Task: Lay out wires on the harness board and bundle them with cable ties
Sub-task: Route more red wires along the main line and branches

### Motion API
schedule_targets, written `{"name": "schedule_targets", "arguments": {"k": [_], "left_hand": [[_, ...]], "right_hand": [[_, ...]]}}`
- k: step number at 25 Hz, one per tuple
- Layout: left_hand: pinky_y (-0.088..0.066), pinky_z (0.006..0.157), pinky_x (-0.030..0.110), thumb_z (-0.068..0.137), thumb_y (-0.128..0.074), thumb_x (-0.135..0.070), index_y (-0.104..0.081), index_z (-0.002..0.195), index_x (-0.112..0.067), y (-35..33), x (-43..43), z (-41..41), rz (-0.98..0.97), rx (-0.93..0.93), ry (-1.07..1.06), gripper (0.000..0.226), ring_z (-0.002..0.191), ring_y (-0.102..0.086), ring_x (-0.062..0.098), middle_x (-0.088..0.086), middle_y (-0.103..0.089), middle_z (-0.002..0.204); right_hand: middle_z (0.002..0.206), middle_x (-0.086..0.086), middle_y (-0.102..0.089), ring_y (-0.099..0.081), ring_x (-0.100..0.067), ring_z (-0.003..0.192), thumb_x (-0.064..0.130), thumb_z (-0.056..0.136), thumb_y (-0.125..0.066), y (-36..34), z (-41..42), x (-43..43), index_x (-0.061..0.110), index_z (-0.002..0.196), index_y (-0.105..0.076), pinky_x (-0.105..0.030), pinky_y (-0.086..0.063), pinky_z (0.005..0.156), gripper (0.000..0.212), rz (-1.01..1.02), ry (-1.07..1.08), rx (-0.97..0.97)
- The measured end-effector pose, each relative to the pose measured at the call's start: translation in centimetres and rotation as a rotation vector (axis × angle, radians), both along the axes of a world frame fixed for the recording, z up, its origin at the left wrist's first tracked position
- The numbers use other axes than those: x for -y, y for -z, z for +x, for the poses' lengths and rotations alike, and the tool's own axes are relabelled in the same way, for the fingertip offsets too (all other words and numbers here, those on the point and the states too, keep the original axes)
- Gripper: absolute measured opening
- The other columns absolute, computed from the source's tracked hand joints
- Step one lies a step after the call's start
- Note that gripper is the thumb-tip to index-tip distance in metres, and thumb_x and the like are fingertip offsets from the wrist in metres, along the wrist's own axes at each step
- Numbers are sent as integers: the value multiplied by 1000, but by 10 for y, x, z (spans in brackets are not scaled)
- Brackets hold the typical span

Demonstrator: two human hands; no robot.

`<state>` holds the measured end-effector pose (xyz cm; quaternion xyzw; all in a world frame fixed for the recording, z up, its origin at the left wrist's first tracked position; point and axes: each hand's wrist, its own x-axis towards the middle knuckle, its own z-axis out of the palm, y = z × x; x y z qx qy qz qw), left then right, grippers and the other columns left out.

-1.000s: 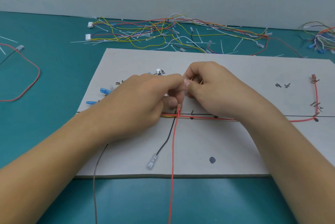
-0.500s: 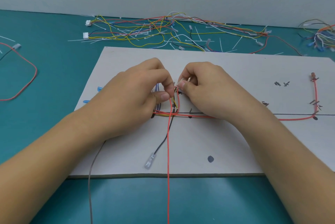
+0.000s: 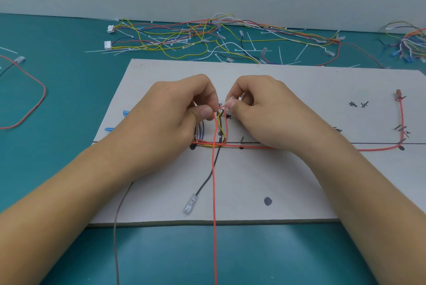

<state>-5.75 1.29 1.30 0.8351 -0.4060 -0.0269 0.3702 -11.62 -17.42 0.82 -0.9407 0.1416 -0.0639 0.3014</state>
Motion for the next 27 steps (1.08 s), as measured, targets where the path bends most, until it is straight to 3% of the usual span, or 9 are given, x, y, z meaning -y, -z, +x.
{"name": "schedule_targets", "arguments": {"k": [4, 8, 9, 13, 16, 18, 20, 23, 27], "left_hand": [[-40, 56, 9, 96, -62, -2, -66, 91, -21, 2, -1, 2, -27, 14, -44, 21, 55, -57, -2, -16, -65, 81], [-51, 69, 31, 96, -62, -8, -64, 91, -27, 6, -1, 7, 17, 37, -102, 19, 76, -61, 11, -16, -69, 90], [-51, 71, 33, 96, -62, -9, -63, 91, -27, 7, 0, 8, 25, 39, -116, 19, 81, -61, 15, -17, -68, 90], [-45, 72, 21, 93, -65, -4, -65, 87, -27, 2, -1, 8, 54, 32, -72, 23, 82, -57, 7, -13, -62, 87], [-46, 84, 35, 90, -68, -1, -65, 83, -27, -3, -1, 6, 123, 43, 28, 27, 92, -57, 13, -9, -59, 98], [-46, 87, 37, 89, -70, -1, -65, 80, -28, -5, -1, 3, 155, 34, 76, 28, 95, -56, 14, -9, -61, 100], [-44, 83, 30, 89, -71, -4, -66, 79, -29, -6, -1, 3, 172, 19, 79, 28, 93, -56, 10, -10, -65, 97], [-36, 64, 12, 90, -72, -8, -69, 77, -29, -5, -2, 6, 143, -59, 23, 25, 86, -58, 1, -12, -69, 93], [-34, 59, 8, 88, -74, -9, -72, 77, -27, -1, 0, 5, 133, -99, 19, 22, 74, -59, -2, -12, -68, 87]], "right_hand": [[75, 10, -59, -54, -4, 71, 30, 98, -59, 1, 0, -1, 28, 90, -65, -27, -34, 57, 11, -10, 0, 8], [77, 10, -58, -56, -9, 76, 31, 98, -58, 3, 1, -4, 27, 91, -65, -27, -36, 58, 10, -28, 27, 6], [78, 10, -58, -56, -12, 78, 31, 98, -58, 4, 1, -5, 27, 92, -65, -26, -36, 58, 10, -34, 32, 4], [80, 9, -60, -58, -16, 81, 31, 97, -60, 4, 2, -5, 27, 93, -67, -24, -37, 58, 9, -54, 27, -5], [77, 8, -61, -58, -14, 76, 32, 96, -63, 4, 2, -5, 27, 91, -68, -26, -36, 57, 8, -39, 22, -2], [74, 7, -62, -59, -12, 71, 33, 94, -65, 4, 1, -5, 28, 90, -69, -27, -36, 56, 8, -31, 17, 18], [72, 5, -62, -59, -13, 68, 33, 93, -65, 4, 0, -5, 30, 89, -70, -28, -36, 56, 7, -31, 10, 39], [69, 8, -59, -59, -11, 67, 33, 92, -64, 4, 1, -5, 33, 89, -72, -27, -35, 55, 8, -44, 10, 47], [67, 11, -55, -56, -8, 66, 32, 92, -64, 4, 1, -5, 33, 90, -73, -27, -34, 55, 10, -60, 6, 52]]}}
